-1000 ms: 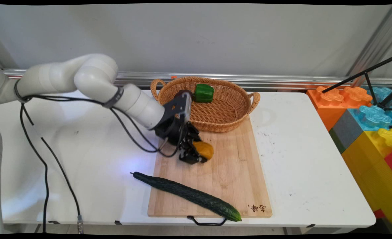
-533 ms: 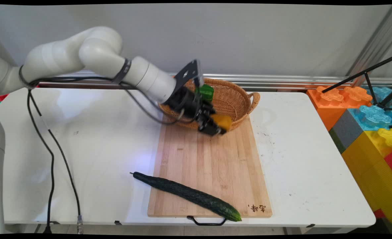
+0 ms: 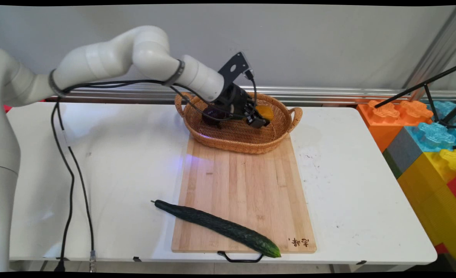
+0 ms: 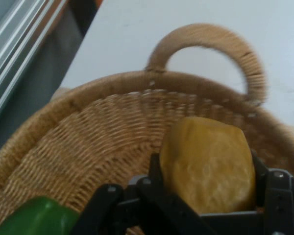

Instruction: Place the picked object in the vegetable basket

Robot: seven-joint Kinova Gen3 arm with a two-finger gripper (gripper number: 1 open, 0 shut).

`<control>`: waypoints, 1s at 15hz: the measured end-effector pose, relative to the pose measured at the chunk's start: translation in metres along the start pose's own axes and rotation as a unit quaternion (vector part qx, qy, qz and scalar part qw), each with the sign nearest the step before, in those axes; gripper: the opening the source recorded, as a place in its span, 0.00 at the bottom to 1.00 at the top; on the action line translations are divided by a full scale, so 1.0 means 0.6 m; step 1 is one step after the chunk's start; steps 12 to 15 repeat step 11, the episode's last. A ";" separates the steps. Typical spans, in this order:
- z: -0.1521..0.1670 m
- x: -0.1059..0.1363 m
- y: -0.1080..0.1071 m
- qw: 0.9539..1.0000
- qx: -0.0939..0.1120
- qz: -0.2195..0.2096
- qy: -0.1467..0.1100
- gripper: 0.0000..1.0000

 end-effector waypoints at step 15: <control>0.131 -0.009 -0.025 0.999 0.015 -0.039 -0.018 1.00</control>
